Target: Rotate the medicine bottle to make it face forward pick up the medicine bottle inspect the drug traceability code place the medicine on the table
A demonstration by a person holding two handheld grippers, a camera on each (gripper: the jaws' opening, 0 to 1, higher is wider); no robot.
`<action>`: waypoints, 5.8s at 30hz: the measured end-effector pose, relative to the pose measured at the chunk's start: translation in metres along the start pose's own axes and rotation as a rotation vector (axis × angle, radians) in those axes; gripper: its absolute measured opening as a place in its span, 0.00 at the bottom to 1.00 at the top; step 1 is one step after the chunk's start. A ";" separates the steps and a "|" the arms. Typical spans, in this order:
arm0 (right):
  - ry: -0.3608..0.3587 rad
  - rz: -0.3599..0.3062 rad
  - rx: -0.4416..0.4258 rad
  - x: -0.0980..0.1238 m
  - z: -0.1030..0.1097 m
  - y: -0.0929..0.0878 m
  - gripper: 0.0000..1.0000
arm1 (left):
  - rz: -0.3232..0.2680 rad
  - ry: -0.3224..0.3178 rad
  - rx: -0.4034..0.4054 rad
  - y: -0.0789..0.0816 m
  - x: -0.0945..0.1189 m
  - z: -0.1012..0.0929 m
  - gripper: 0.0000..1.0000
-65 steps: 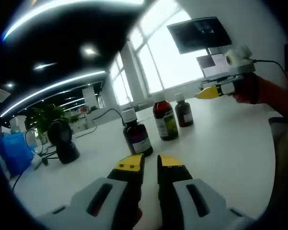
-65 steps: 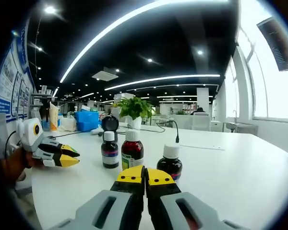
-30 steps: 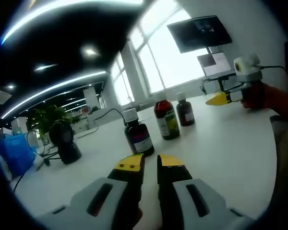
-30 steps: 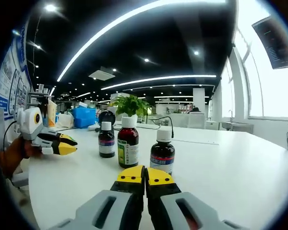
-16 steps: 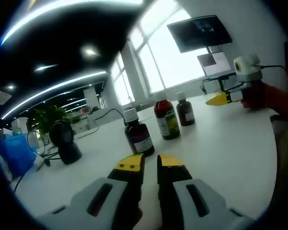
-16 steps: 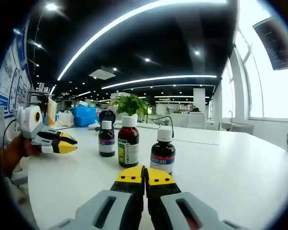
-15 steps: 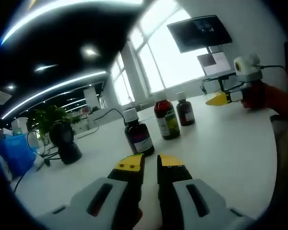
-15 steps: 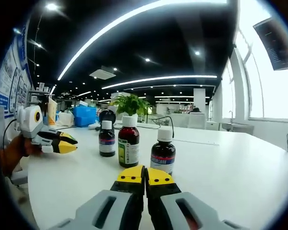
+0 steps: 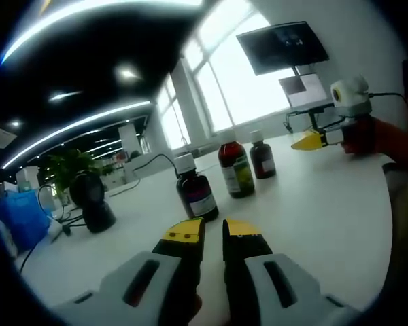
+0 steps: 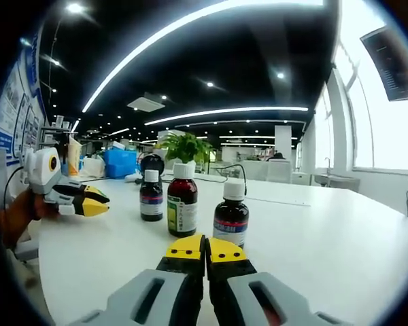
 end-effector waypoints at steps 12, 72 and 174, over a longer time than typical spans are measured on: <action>0.003 0.001 0.006 -0.001 0.000 -0.001 0.00 | 0.000 -0.001 0.000 0.000 0.000 0.001 0.03; 0.004 -0.080 -0.030 -0.021 0.002 0.060 0.00 | -0.001 -0.009 -0.003 0.000 -0.001 -0.001 0.03; 0.143 0.128 0.043 -0.162 0.107 0.044 0.22 | -0.034 -0.013 0.107 0.002 0.003 0.005 0.03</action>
Point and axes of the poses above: the point that each gripper's makers call its tool centre point, and the gripper's own axes: x roughly backward along the fingers, z roughly to its left, y roughly out of its top, the point moved 2 cm from there along x, roughly backward along the fingers, and after that the axes turned 5 degrees about -z, right-handed, at the moved point
